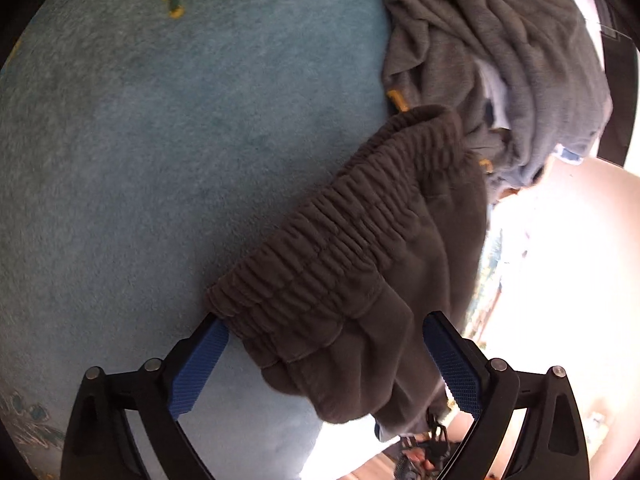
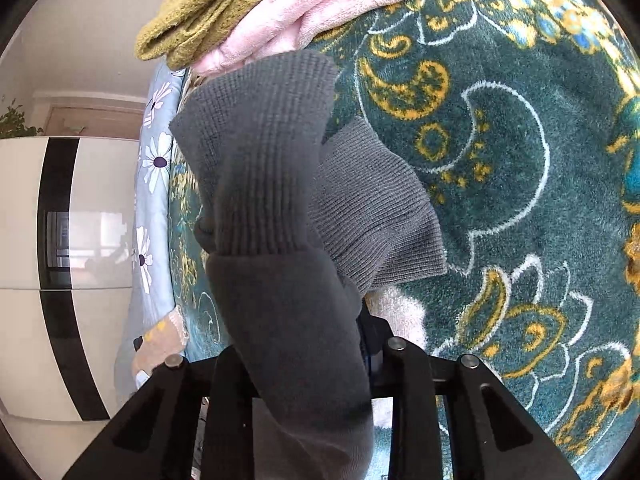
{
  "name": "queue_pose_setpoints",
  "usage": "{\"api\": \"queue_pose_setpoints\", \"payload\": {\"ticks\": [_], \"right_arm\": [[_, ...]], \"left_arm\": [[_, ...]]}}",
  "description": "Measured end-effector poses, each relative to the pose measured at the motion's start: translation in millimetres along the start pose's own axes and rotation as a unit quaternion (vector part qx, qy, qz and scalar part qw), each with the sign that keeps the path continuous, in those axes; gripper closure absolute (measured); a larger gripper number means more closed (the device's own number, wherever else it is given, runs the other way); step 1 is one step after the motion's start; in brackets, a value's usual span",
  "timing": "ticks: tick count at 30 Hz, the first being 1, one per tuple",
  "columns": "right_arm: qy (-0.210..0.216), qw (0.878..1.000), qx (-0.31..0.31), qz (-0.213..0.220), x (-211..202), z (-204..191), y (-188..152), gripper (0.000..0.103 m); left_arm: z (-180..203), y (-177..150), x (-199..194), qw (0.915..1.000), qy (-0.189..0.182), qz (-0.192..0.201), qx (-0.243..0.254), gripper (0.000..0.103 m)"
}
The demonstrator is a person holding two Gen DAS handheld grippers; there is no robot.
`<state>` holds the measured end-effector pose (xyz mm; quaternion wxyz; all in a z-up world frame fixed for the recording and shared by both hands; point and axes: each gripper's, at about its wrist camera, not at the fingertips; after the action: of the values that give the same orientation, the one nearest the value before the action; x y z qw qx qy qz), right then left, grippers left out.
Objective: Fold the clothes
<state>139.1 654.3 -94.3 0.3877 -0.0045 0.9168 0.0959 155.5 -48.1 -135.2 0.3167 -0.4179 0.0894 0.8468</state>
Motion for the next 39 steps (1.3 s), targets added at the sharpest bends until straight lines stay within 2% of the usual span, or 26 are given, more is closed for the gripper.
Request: {"api": "queue_pose_setpoints", "payload": {"ticks": [1, 3, 5, 10, 11, 13, 15, 18, 19, 22, 24, 25, 26, 28, 31, 34, 35, 37, 39], "right_arm": [[-0.002, 1.000, -0.006, 0.002, -3, -4, 1, 0.079], [-0.004, 1.000, -0.018, 0.006, -9, -14, 2, 0.082], [0.000, 0.999, -0.031, 0.012, -17, -25, 3, 0.084], [0.031, 0.996, -0.083, 0.025, -47, -59, 7, 0.086], [0.041, 0.995, -0.091, 0.029, -57, -65, 8, 0.086], [0.066, 0.992, -0.100, 0.041, -80, -71, 11, 0.086], [0.095, 0.988, -0.104, 0.056, -108, -68, 11, 0.086], [0.104, 0.986, -0.110, 0.069, -134, -37, -1, 0.086], [0.100, 0.986, -0.113, 0.071, -137, -24, -7, 0.085], [0.002, 0.995, -0.094, 0.018, -105, 29, -26, 0.085], [-0.042, 0.997, -0.063, -0.006, -86, 62, -36, 0.085], [-0.042, 0.998, -0.045, -0.007, -83, 73, -39, 0.085], [-0.030, 0.999, -0.031, -0.002, -84, 78, -38, 0.085], [-0.017, 1.000, -0.023, 0.000, -85, 79, -35, 0.083], [-0.026, 0.998, -0.061, -0.005, -85, 66, -29, 0.078], [-0.010, 0.997, -0.077, 0.010, -94, 61, -32, 0.048], [-0.007, 0.997, -0.077, 0.016, -99, 61, -32, 0.042], [-0.006, 0.997, -0.072, 0.027, -109, 62, -29, 0.041], [-0.005, 0.997, -0.066, 0.039, -120, 64, -27, 0.041]], "left_arm": [[1, -2, 1, 1.0000, 0.005, 0.003, 0.006, 0.006], [4, -2, 0, 0.9992, 0.033, 0.007, 0.020, 0.019], [18, -1, -7, 0.9986, 0.032, 0.014, 0.039, 0.041], [53, 3, -28, 0.9955, 0.022, 0.034, 0.086, 0.072], [65, 3, -37, 0.9944, 0.005, 0.035, 0.100, 0.077], [90, 4, -62, 0.9893, -0.040, 0.040, 0.134, 0.078], [92, 10, -100, 0.9840, -0.065, 0.042, 0.161, 0.078], [93, 21, -158, 0.9741, -0.099, 0.046, 0.198, 0.078], [87, 26, -146, 0.9770, -0.075, 0.038, 0.196, 0.078], [65, 41, -95, 0.9832, 0.012, 0.013, 0.182, 0.078], [32, 42, -77, 0.9928, 0.030, -0.006, 0.116, 0.078], [15, 43, -69, 0.9959, 0.037, -0.016, 0.081, 0.078], [10, 42, -68, 0.9967, 0.032, -0.017, 0.073, 0.078], [17, 43, -68, 0.9948, 0.034, -0.023, 0.093, 0.077], [35, 49, -71, 0.9923, 0.042, -0.029, 0.113, 0.074], [51, 51, -73, 0.9870, 0.063, -0.037, 0.143, 0.068], [56, 52, -75, 0.9848, 0.071, -0.037, 0.154, 0.063], [63, 54, -79, 0.9807, 0.086, -0.039, 0.171, 0.053], [69, 59, -82, 0.9779, 0.097, -0.041, 0.180, 0.049]]}}
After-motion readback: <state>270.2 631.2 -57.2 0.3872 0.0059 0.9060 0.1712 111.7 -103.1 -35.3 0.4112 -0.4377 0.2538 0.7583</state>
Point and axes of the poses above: each gripper's, at about its wrist camera, not at the fingertips, and x roughly the way its jaws point, z to its right, y to its top, and after that the axes turned 13 degrees about z, right-handed
